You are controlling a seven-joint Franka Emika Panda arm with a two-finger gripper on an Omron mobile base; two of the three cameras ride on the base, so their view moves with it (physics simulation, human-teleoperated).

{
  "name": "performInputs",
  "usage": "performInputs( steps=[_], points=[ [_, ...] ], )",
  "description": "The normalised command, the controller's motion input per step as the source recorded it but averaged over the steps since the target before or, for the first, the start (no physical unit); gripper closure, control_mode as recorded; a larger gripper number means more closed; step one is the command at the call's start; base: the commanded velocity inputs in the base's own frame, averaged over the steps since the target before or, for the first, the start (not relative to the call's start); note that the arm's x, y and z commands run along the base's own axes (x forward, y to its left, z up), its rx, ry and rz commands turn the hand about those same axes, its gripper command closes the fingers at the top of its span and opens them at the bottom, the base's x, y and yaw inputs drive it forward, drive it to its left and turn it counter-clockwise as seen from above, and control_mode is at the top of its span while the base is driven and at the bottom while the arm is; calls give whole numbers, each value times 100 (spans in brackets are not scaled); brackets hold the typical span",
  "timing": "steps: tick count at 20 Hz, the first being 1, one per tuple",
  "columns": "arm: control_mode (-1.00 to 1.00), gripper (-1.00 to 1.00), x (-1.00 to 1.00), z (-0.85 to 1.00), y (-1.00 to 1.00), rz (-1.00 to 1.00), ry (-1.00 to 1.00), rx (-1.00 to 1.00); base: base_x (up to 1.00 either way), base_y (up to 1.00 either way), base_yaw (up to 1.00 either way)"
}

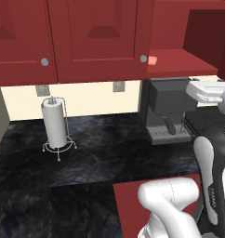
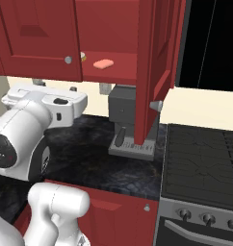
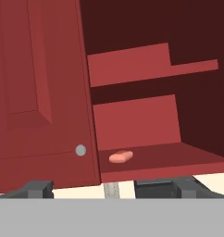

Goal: Pick up the dish brush and bar soap from the sink, and place them back in the cabinet, and close the cabinet doors.

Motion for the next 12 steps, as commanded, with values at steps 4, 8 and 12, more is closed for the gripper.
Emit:
performInputs(
  steps=[4, 8, 12],
  points=[
    [-100, -100, -58, 0, -30, 0, 0, 0, 0, 0, 0],
    [-100, -100, -41, 0, -18, 0, 0, 0, 0, 0, 0],
    [-100, -100, -65, -1, -31, 0, -2, 0, 0, 0, 0]
  ],
)
